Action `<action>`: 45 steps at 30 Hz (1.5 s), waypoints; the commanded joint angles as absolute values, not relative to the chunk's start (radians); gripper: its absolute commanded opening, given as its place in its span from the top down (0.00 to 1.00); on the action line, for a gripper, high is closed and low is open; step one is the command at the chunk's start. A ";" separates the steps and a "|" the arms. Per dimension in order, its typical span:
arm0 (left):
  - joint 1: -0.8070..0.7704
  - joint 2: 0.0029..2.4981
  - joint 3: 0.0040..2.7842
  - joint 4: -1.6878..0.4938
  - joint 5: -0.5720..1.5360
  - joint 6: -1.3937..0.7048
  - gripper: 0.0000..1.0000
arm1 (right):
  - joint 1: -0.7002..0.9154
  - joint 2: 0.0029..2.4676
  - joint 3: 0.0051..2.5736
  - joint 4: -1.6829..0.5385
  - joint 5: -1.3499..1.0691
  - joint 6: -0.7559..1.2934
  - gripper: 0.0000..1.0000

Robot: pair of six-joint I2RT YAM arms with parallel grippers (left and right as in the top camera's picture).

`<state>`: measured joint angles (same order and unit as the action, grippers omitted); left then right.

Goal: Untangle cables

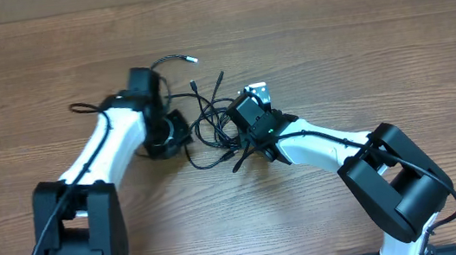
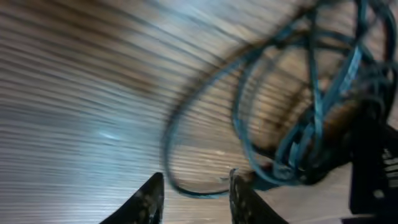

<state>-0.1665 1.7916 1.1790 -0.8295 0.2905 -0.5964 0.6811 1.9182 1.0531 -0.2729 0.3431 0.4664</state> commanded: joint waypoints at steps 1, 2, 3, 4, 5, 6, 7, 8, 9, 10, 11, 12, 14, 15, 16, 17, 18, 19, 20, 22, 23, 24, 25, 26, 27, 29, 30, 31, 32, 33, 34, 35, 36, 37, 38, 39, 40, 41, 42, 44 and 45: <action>-0.256 1.776 1.193 -0.825 0.276 -0.771 0.67 | 0.678 1.929 1.055 -0.271 0.335 0.463 0.91; -0.277 1.785 1.193 -0.825 0.266 -0.803 0.67 | 0.678 1.929 1.055 -0.271 0.335 0.463 0.91; -0.289 1.793 1.193 -0.825 0.257 -0.828 0.65 | 0.678 1.929 1.055 -0.271 0.335 0.463 0.91; -0.303 1.809 1.193 -0.820 0.249 -0.854 0.64 | 0.678 1.929 1.055 -0.271 0.335 0.463 0.91; -0.310 1.820 1.193 -0.807 0.252 -0.864 0.64 | 0.678 1.929 1.055 -0.271 0.335 0.463 0.91; -0.315 1.829 1.193 -0.798 0.253 -0.874 0.64 | 0.678 1.929 1.055 -0.271 0.335 0.463 0.90; -0.319 1.844 1.193 -0.783 0.253 -0.893 0.64 | 0.678 1.929 1.055 -0.271 0.335 0.463 0.91; -0.321 1.854 1.193 -0.771 0.256 -0.905 0.64 | 0.678 1.929 1.055 -0.271 0.335 0.463 0.91; -0.323 1.869 1.193 -0.754 0.255 -0.914 0.64 | 0.678 1.929 1.055 -0.273 0.335 0.463 0.91; -0.323 1.874 1.193 -0.749 0.255 -0.913 0.64 | 0.678 1.929 1.055 -0.274 0.335 0.463 0.91; -0.322 1.884 1.193 -0.744 0.252 -0.914 0.65 | 0.678 1.929 1.055 -0.274 0.335 0.463 0.91; -0.322 1.893 1.193 -0.734 0.252 -0.913 0.65 | 0.678 1.929 1.055 -0.274 0.335 0.463 0.91; -0.322 1.904 1.193 -0.715 0.252 -0.914 0.65 | 0.678 1.929 1.055 -0.273 0.335 0.463 0.91; -0.322 1.905 1.193 -0.705 0.252 -0.913 0.65 | 0.678 1.929 1.055 -0.273 0.335 0.463 0.91; -0.322 1.906 1.193 -0.696 0.252 -0.913 0.65 | 0.678 1.929 1.055 -0.273 0.335 0.463 0.91; -0.322 1.906 1.193 -0.682 0.252 -0.913 0.69 | 0.678 1.929 1.055 -0.273 0.335 0.463 0.91; -0.322 1.906 1.193 -0.676 0.253 -0.913 0.79 | 0.678 1.929 1.055 -0.274 0.335 0.463 0.91; -0.322 1.906 1.193 -0.676 0.254 -0.913 0.89 | 0.678 1.929 1.055 -0.274 0.335 0.463 0.91; -0.322 1.906 1.193 -0.678 0.255 -0.913 0.94 | 0.678 1.929 1.055 -0.274 0.335 0.463 0.91; -0.319 1.906 1.193 -0.682 0.255 -0.890 0.96 | 0.678 1.929 1.055 -0.274 0.335 0.463 0.91; -0.303 1.905 1.194 -0.682 0.259 -0.860 0.96 | 0.678 1.929 1.055 -0.274 0.335 0.463 0.91; -0.274 1.904 1.194 -0.680 0.310 -0.825 0.96 | 0.678 1.929 1.055 -0.278 0.335 0.463 0.91; -0.246 1.903 1.194 -0.675 0.379 -0.784 0.96 | 0.678 1.929 1.055 -0.279 0.335 0.463 0.91; -0.208 1.903 1.194 -0.667 0.485 -0.735 0.96 | 0.678 1.929 1.055 -0.279 0.335 0.463 0.91; -0.157 1.903 1.194 -0.661 0.622 -0.678 0.96 | 0.678 1.929 1.055 -0.278 0.335 0.463 0.91; -0.074 1.903 1.194 -0.653 0.838 -0.566 0.96 | 0.678 1.929 1.055 -0.277 0.334 0.463 0.91; -0.040 1.903 1.194 -0.656 0.905 -0.514 0.96 | 0.678 1.929 1.055 -0.277 0.327 0.463 0.91; -0.023 1.903 1.194 -0.661 0.923 -0.480 0.96 | 0.678 1.929 1.055 -0.277 0.327 0.463 0.91; -0.011 1.903 1.194 -0.682 0.902 -0.450 0.96 | 0.678 1.929 1.055 -0.278 0.327 0.463 0.91; -0.007 1.903 1.194 -0.706 0.863 -0.438 0.96 | 0.678 1.929 1.055 -0.278 0.327 0.463 0.91; -0.007 1.903 1.194 -0.728 0.812 -0.435 0.96 | 0.678 1.929 1.055 -0.278 0.327 0.463 0.91; -0.010 1.904 1.194 -0.770 0.683 -0.433 0.96 | 0.678 1.929 1.055 -0.278 0.327 0.463 0.91; -0.014 1.904 1.194 -0.790 0.616 -0.434 0.96 | 0.678 1.929 1.055 -0.277 0.327 0.463 0.91; -0.020 1.904 1.194 -0.821 0.498 -0.434 0.96 | 0.678 1.929 1.055 -0.277 0.326 0.463 0.91; -0.025 1.904 1.194 -0.839 0.436 -0.434 0.96 | 0.678 1.929 1.055 -0.277 0.319 0.463 0.91; -0.030 1.904 1.194 -0.852 0.388 -0.434 0.96 | 0.678 1.929 1.055 -0.275 0.311 0.463 0.91; -0.035 1.904 1.194 -0.862 0.351 -0.434 0.95 | 0.678 1.929 1.055 -0.274 0.309 0.463 0.91; -0.042 1.904 1.193 -0.867 0.321 -0.434 0.94 | 0.678 1.929 1.055 -0.274 0.309 0.463 0.91; -0.050 1.904 1.193 -0.870 0.297 -0.434 0.92 | 0.678 1.929 1.055 -0.274 0.309 0.463 0.91; -0.062 1.904 1.193 -0.871 0.279 -0.434 0.89 | 0.678 1.929 1.055 -0.273 0.308 0.463 0.91; -0.068 1.904 1.193 -0.870 0.277 -0.434 0.87 | 0.678 1.929 1.055 -0.273 0.309 0.463 0.91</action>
